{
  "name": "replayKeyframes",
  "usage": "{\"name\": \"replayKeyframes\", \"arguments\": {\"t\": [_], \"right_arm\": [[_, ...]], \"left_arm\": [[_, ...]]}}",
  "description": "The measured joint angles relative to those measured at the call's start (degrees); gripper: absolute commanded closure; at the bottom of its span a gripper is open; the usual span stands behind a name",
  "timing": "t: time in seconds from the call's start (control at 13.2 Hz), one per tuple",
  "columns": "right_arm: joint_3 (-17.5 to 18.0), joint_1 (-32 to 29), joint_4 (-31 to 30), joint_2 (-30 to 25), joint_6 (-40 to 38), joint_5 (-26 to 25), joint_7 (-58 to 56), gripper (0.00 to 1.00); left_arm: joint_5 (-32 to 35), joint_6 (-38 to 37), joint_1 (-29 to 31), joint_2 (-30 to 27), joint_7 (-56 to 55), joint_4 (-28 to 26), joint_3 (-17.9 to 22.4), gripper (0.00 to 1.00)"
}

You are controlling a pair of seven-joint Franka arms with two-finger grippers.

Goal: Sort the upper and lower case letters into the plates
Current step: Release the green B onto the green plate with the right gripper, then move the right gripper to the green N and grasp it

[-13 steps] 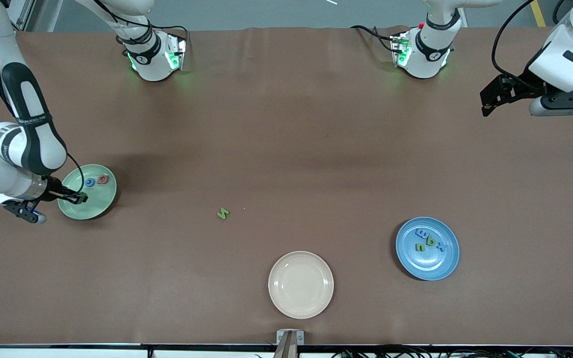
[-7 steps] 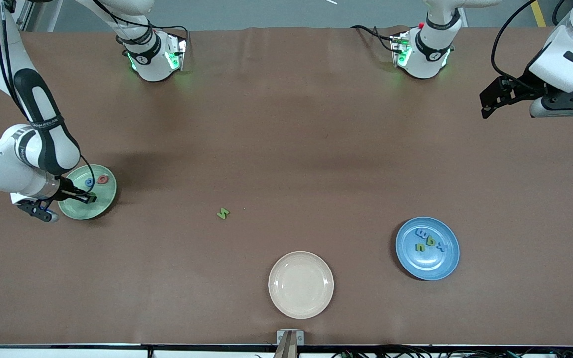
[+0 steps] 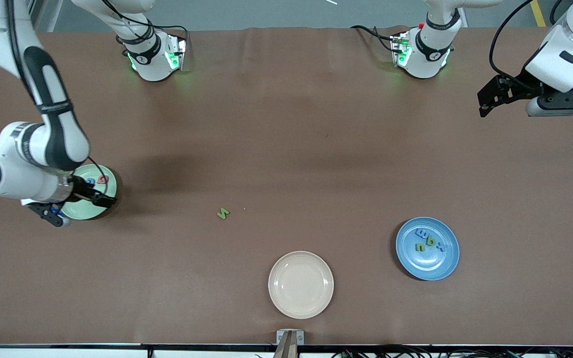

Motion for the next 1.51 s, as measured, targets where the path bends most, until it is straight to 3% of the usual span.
{"name": "replayKeyframes", "arguments": {"t": [0.23,0.53,0.98,1.36,1.51], "right_arm": [[0.29,11.2,1.33,-0.41,0.07,-0.01,16.74,0.0],[0.31,19.04,5.9,3.57,2.93,0.63,20.17,0.0],[0.59,22.68,14.1,15.59,10.88,1.37,14.92,0.0],[0.67,23.72,17.47,18.91,10.71,2.21,14.45,0.0],[0.78,24.54,17.76,19.89,10.7,4.81,14.33,0.0]], "left_arm": [[-0.1,0.0,-0.09,0.02,0.0,-0.03,-0.46,0.0],[-0.1,0.0,0.19,0.04,-0.02,-0.02,-0.2,0.0],[-0.1,0.01,0.28,0.28,-0.02,-0.04,0.0,0.0],[-0.1,0.02,0.28,0.31,-0.02,0.0,-0.02,0.0],[-0.1,0.02,0.28,0.3,-0.02,0.03,-0.02,0.0]]}}
